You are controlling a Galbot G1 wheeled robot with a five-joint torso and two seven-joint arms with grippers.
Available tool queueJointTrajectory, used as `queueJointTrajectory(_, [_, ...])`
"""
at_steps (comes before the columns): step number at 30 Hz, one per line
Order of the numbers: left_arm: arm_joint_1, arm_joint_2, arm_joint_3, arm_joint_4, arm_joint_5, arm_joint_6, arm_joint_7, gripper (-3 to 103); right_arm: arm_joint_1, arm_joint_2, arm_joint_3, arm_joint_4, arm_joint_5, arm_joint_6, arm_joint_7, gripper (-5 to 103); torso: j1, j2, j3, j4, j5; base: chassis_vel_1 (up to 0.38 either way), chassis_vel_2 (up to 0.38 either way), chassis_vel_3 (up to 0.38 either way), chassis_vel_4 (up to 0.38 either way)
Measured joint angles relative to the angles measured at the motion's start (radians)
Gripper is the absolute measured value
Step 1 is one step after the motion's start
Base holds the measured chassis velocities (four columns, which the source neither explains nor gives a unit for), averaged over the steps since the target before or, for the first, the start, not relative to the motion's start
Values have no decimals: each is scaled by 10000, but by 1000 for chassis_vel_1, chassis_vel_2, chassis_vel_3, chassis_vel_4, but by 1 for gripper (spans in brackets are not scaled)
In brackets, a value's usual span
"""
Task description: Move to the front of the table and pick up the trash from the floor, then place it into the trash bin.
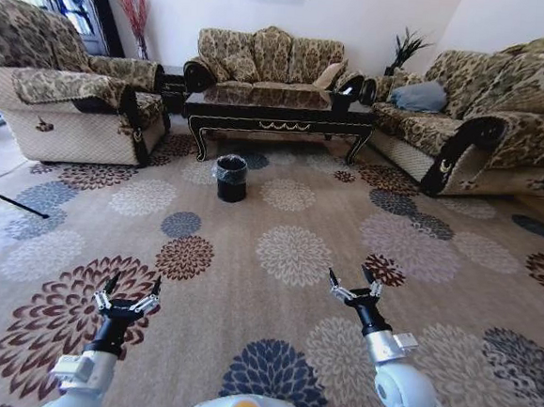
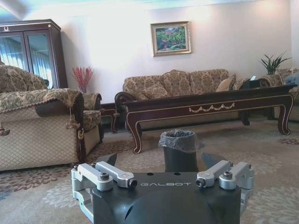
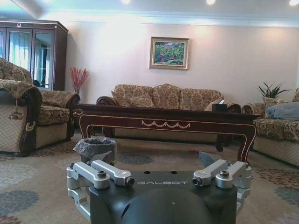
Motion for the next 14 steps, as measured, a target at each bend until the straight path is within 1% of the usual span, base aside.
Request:
queueJointTrajectory(3, [1,0,0,0,0,0,0,100,0,0,0,0,0,0,0,100,1,154,162,0,0,0,0,0,0])
queueJointTrajectory(5, [0,0,0,0,0,0,0,100,0,0,0,0,0,0,0,100,1,190,197,0,0,0,0,0,0])
queueJointTrajectory(8, [0,0,0,-1,0,0,0,100,0,0,0,0,0,0,0,100,2,369,369,0,0,0,0,0,0])
queueJointTrajectory(14, [1,0,0,0,0,0,0,100,0,0,0,0,0,0,0,100,23,574,557,0,0,0,0,0,0])
